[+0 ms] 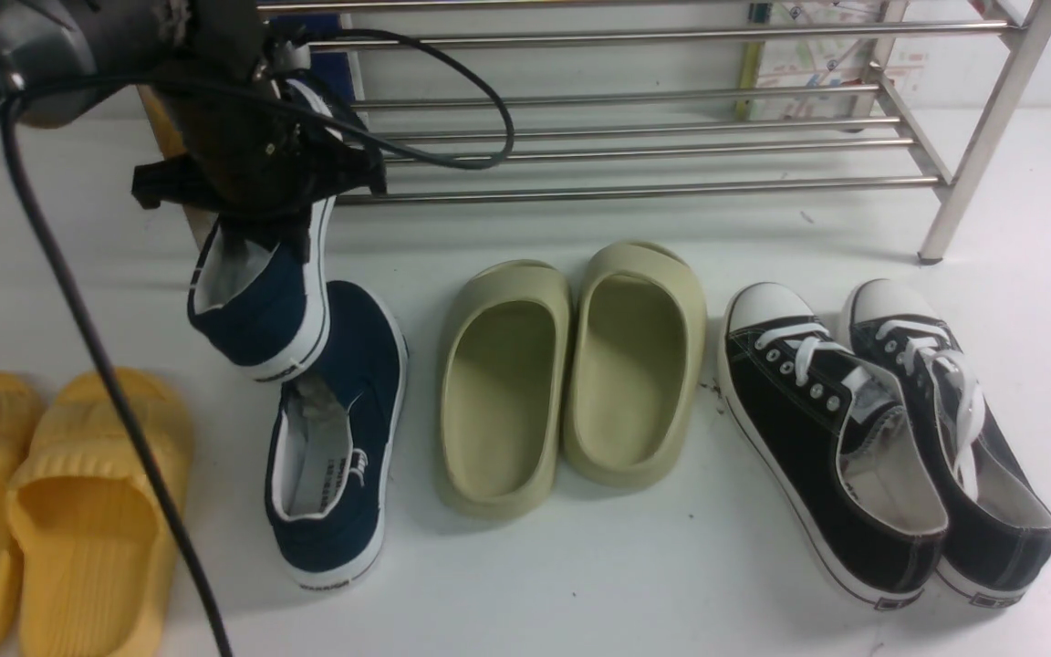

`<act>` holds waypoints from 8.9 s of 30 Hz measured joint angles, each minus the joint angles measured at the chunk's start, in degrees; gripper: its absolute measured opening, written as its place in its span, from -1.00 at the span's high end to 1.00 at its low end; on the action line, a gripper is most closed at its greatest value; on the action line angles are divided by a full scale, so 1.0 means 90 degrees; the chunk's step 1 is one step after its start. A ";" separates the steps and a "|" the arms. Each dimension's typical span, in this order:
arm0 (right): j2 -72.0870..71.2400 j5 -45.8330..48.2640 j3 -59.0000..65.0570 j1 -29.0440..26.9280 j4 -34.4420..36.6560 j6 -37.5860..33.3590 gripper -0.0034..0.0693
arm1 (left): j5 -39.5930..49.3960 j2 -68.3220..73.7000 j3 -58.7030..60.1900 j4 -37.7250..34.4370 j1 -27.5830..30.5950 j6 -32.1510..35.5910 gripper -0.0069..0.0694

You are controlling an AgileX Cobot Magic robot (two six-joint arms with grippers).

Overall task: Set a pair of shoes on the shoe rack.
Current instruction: Use the left arm to put a shoe into the shoe rack, then use the left arm to grab the shoe closest to it, then use the left arm to put a shoe into the shoe rack

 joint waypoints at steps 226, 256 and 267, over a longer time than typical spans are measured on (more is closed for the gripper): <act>0.0000 0.0000 0.0000 0.0000 0.0000 0.0000 0.23 | -0.0584 0.0973 -0.0513 -0.2070 0.0058 0.0884 0.81; 0.0000 0.0000 0.0000 0.0000 0.0000 0.0000 0.23 | -0.0375 0.2123 -0.2419 -0.0859 0.0058 -0.0027 0.78; 0.0000 0.0000 0.0000 0.0000 0.0000 0.0000 0.23 | -0.0657 0.2090 -0.2475 -0.0794 0.0058 -0.0034 0.50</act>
